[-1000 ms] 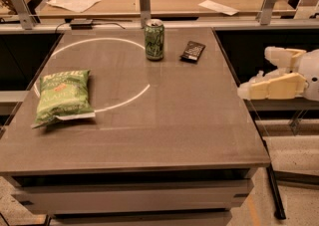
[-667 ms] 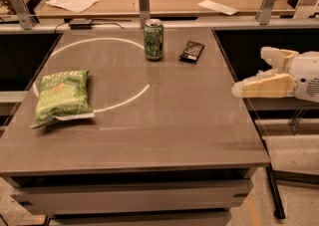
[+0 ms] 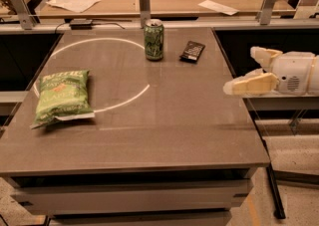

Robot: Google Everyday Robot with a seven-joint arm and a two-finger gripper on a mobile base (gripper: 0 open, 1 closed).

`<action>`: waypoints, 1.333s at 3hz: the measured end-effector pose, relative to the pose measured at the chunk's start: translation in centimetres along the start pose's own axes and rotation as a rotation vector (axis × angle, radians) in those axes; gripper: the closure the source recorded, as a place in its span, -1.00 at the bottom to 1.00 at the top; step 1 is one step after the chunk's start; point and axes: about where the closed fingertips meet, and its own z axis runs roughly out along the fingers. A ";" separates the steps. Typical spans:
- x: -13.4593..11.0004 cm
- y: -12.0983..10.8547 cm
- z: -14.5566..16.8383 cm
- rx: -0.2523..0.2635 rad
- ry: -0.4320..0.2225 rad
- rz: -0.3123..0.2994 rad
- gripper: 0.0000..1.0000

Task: Pick green can

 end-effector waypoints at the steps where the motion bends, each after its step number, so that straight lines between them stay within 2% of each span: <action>1: -0.2 -1.3 2.7 -0.019 -0.013 0.003 -1.00; 2: -0.8 -2.6 5.6 -0.017 -0.029 0.016 -1.00; 3: -0.9 -4.2 8.7 0.054 -0.008 0.014 -1.00; 4: -0.9 -4.1 8.7 0.054 -0.008 0.014 -1.00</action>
Offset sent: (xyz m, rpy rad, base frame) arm 0.0884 0.0399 -0.0093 0.0593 -0.0039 -0.0106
